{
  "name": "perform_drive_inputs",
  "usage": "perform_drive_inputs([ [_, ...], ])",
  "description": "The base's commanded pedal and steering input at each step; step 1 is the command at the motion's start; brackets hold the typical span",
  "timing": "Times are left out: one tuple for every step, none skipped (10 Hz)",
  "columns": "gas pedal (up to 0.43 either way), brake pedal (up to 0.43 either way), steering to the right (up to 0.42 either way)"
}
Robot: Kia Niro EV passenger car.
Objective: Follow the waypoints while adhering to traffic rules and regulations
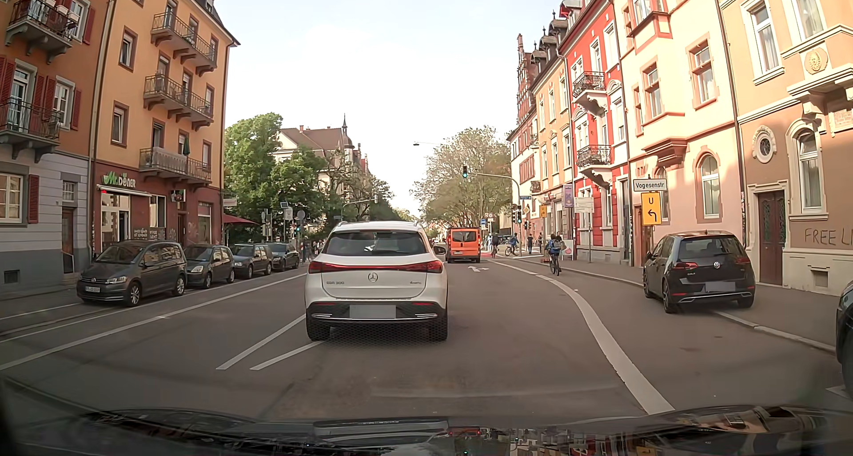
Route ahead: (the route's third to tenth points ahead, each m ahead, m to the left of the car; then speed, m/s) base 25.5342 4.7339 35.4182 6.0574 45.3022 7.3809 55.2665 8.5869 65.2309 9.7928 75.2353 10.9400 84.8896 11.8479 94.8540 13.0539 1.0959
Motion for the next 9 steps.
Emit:
perform_drive_inputs([
  [0.000,0.000,0.007],
  [0.000,0.000,0.008],
  [0.000,0.000,0.009],
  [0.000,0.000,0.011],
  [0.008,0.000,0.014],
  [0.087,0.000,0.018],
  [0.130,0.000,0.021],
  [0.169,0.000,0.026],
  [0.189,0.000,0.032],
])
